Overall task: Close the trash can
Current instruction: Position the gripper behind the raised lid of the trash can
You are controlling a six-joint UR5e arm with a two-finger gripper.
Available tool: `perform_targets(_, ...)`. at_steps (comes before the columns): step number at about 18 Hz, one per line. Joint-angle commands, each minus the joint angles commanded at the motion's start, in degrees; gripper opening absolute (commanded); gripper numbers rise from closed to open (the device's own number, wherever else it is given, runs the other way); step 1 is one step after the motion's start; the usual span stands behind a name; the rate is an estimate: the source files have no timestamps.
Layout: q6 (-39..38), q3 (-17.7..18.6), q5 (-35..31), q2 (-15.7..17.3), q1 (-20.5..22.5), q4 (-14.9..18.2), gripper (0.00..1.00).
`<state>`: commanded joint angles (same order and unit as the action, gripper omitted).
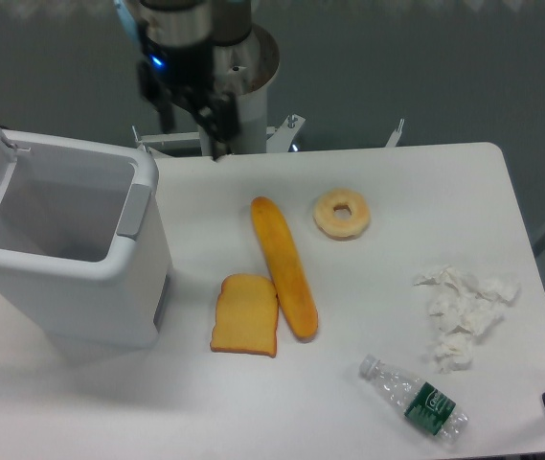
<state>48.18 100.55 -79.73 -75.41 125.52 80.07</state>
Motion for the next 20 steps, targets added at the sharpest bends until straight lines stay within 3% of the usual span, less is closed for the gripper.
perform_targets(7, -13.6, -2.2, 12.8, -0.9, -4.0, -0.5, 1.00)
perform_targets(15, -20.6, -2.6, 17.0, -1.1, -7.5, -1.1, 1.00)
perform_targets(20, -24.7, -3.3, 17.8, -3.6, -10.3, -5.7, 1.00)
